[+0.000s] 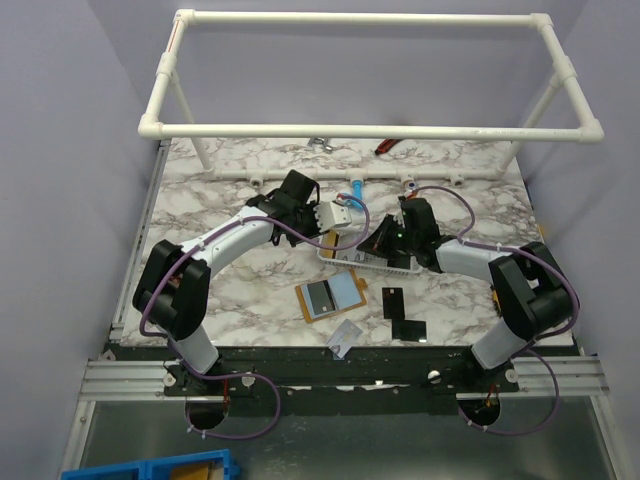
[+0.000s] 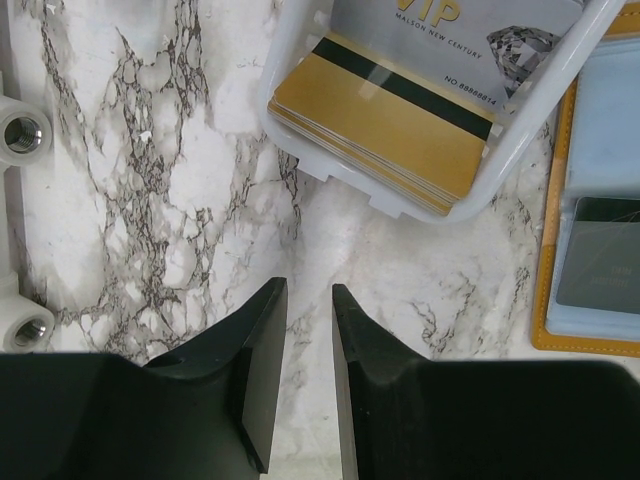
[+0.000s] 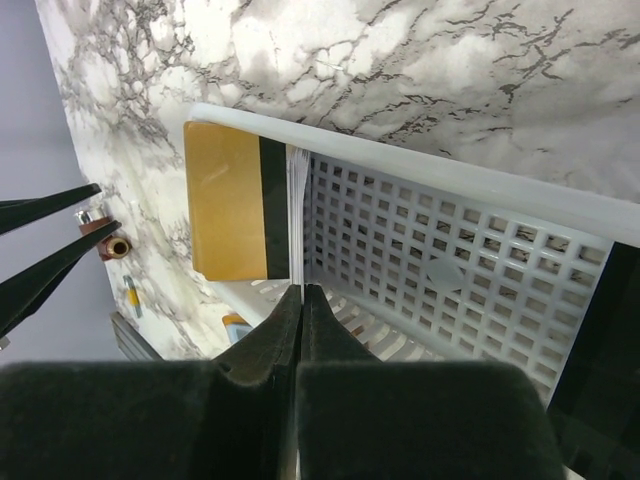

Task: Put the credit cards into the card holder
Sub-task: Pick up the credit card from the storage box.

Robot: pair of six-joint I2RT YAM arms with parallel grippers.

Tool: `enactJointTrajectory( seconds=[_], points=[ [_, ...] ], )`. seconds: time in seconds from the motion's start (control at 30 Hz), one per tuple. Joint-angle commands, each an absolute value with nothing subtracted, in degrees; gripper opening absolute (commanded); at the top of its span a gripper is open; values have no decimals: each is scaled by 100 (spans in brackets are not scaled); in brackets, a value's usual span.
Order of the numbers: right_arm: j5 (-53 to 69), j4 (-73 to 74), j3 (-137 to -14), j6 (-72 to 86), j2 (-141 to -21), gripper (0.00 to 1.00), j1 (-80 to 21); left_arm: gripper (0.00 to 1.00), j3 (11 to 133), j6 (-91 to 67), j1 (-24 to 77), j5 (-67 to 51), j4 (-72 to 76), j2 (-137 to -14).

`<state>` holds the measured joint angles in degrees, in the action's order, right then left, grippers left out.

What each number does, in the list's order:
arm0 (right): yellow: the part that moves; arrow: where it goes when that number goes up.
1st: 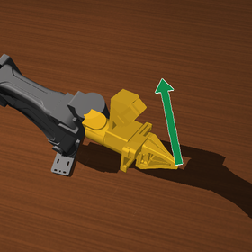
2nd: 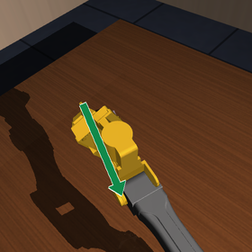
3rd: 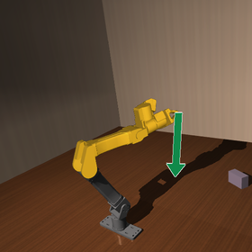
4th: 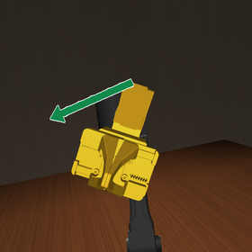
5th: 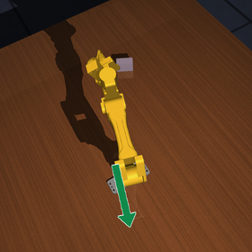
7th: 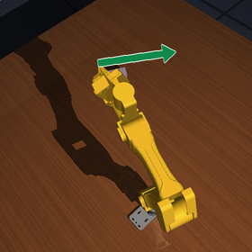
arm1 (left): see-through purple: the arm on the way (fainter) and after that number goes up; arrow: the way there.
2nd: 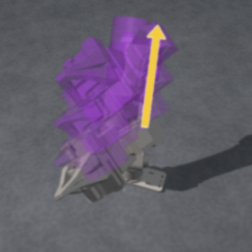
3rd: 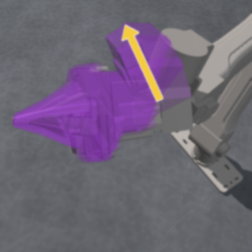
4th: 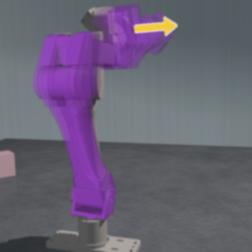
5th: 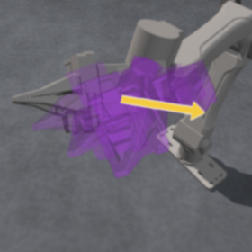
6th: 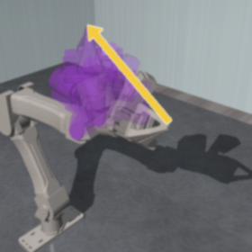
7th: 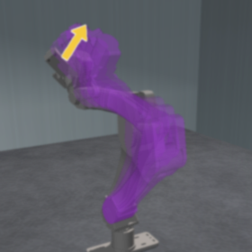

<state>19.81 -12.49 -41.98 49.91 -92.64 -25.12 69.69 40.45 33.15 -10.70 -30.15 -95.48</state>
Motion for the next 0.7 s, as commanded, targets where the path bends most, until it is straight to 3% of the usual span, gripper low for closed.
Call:
enactJointTrajectory(
  seconds=[0.0, 0.37, 0.67],
  points=[
    [1808, -982, -4302, 4933, -9233, 1, -2538, 26, 7003, 4014, 3349, -1055, -3075, -9366],
    [1011, 412, -4626, 4206, -8349, 1, -2532, 26, 7486, 3716, 3357, -1363, -3486, -9230],
    [943, 1099, -4652, 3677, -7622, 1, -2531, 29, 7818, 3116, 3356, -2769, -4025, -8891]
  ],
)
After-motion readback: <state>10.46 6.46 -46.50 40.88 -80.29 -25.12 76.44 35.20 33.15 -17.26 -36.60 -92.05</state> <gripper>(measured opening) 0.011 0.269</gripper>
